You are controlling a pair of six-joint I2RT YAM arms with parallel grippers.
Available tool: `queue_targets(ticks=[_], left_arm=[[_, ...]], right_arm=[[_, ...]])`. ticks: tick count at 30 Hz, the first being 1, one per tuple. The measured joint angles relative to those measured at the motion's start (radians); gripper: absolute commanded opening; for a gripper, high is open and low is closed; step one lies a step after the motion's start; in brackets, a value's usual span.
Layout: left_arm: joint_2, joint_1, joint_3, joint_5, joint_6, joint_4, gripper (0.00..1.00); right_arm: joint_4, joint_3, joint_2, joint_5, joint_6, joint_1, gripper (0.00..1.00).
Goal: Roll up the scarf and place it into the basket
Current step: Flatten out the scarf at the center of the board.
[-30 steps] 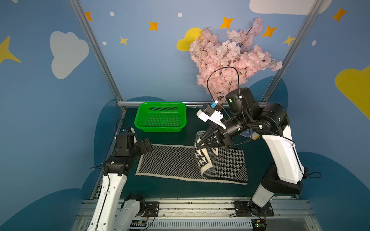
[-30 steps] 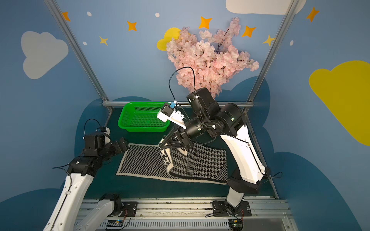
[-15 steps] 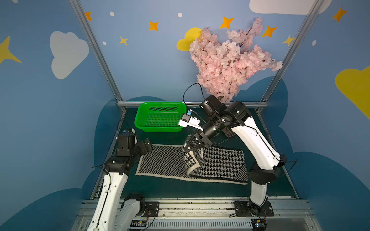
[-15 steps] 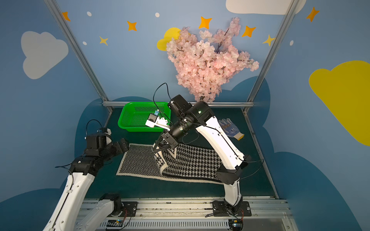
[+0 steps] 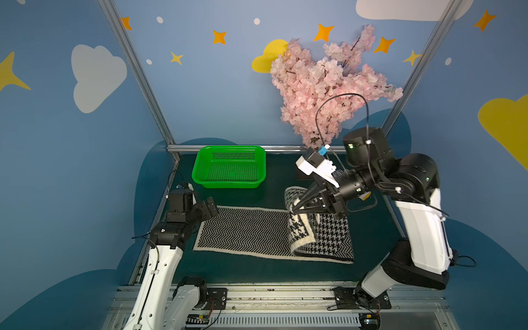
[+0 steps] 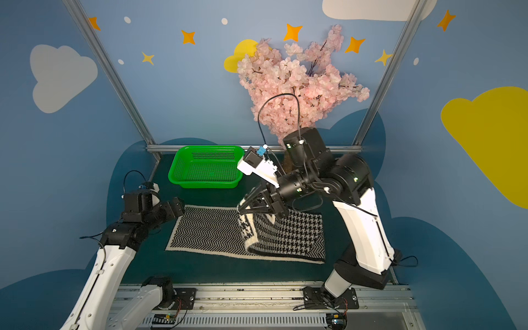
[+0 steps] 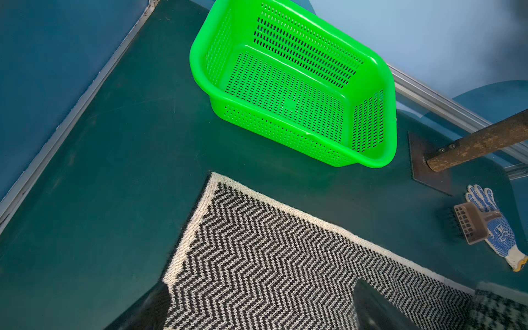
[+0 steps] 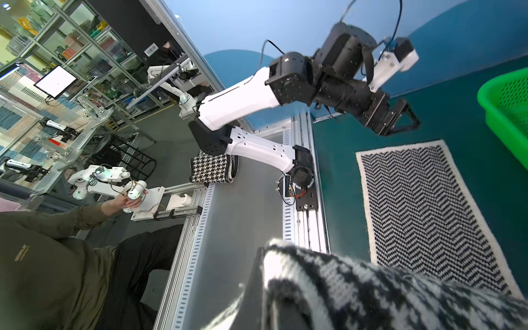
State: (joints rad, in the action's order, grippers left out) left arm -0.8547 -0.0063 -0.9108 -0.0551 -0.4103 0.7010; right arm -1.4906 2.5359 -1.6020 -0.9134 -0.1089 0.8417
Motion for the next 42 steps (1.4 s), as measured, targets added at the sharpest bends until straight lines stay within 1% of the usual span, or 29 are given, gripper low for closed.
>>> queue_targets(ticks=[3,6,8,14,20,25,30,35,42], left_arm=[[0.000,0.000,0.005,0.000,-0.003,-0.001,1.00],[0.000,0.000,0.010,0.000,-0.005,0.000,1.00],[0.001,0.000,0.012,0.000,-0.005,0.000,1.00],[0.008,0.000,0.017,0.000,-0.003,-0.004,1.00],[0.005,0.000,0.023,0.000,0.002,-0.010,1.00],[0.005,0.001,0.023,0.000,0.003,-0.022,1.00],[0.005,0.002,0.023,0.000,0.003,-0.025,1.00],[0.006,0.002,0.024,0.000,0.003,-0.029,1.00],[0.006,0.003,0.024,-0.005,0.003,-0.029,1.00]], right_arm=[[0.006,0.013,0.023,-0.016,0.006,-0.017,0.01],[0.016,0.013,0.003,-0.032,0.011,-0.030,0.02],[0.029,0.008,-0.029,-0.038,0.015,-0.031,0.02],[0.116,-0.083,-0.158,-0.037,0.049,-0.037,0.02],[0.194,-0.097,-0.257,-0.039,0.088,-0.037,0.01],[0.249,-0.124,-0.327,-0.052,0.108,-0.011,0.01],[0.285,-0.134,-0.439,-0.057,0.110,0.042,0.00],[0.327,-0.172,-0.524,-0.070,0.127,0.072,0.00],[0.355,-0.153,-0.634,-0.110,0.132,0.091,0.01]])
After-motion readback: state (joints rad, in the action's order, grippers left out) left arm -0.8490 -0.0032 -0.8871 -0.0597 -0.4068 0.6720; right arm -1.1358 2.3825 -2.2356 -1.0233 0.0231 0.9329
